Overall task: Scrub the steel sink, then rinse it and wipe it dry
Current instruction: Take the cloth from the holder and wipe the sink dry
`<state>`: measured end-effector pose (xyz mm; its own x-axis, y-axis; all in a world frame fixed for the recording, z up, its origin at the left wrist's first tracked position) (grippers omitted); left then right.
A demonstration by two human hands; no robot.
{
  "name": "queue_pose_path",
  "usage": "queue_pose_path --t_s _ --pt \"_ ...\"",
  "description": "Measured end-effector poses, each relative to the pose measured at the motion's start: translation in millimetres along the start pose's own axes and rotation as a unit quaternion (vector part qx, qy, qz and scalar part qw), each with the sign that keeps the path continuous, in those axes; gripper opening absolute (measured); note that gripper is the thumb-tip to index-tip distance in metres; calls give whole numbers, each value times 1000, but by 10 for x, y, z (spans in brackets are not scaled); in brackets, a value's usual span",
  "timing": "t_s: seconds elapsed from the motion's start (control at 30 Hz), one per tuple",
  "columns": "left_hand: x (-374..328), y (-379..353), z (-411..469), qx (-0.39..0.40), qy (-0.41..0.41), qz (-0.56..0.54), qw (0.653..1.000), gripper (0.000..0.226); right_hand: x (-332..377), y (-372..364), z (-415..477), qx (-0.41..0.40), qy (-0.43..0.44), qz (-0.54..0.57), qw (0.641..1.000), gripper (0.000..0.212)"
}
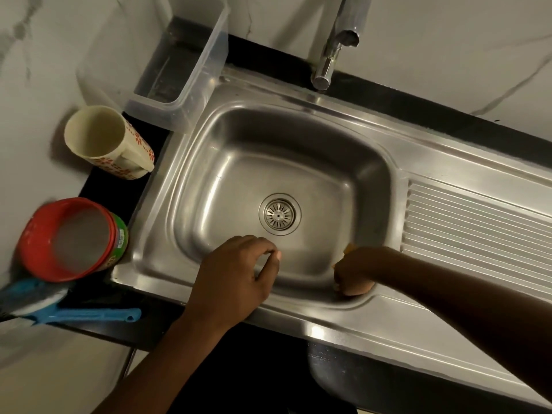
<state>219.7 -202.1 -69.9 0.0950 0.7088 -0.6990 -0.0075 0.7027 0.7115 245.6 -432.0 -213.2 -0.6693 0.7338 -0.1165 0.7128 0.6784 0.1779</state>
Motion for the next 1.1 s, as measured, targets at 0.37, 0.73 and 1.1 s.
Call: queue_pose_path --t_s 0.37,0.73,1.1 --pt "82 120 218 25 -16 6 1000 21 -599 740 -312 -166 67 775 606 15" --pt "343 376 179 35 -21 19 999 22 -1362 1353 142 -179 48 975 -123 50" --pt "551 480 162 32 -16 22 999 21 -58 2979 209 -129 178 965 141 8"
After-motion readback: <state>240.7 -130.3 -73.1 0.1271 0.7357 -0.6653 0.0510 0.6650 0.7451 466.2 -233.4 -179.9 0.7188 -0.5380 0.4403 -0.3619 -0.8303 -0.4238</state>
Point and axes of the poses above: each hand's wrist, its own z-axis towards the middle knuckle, its own y-axis out of the back of the hand, x = y × z, the point moved 10 cm from there along z, towards the middle knuckle, and after that the axes turned 7 degrees about -y, right-handed, at the moved point
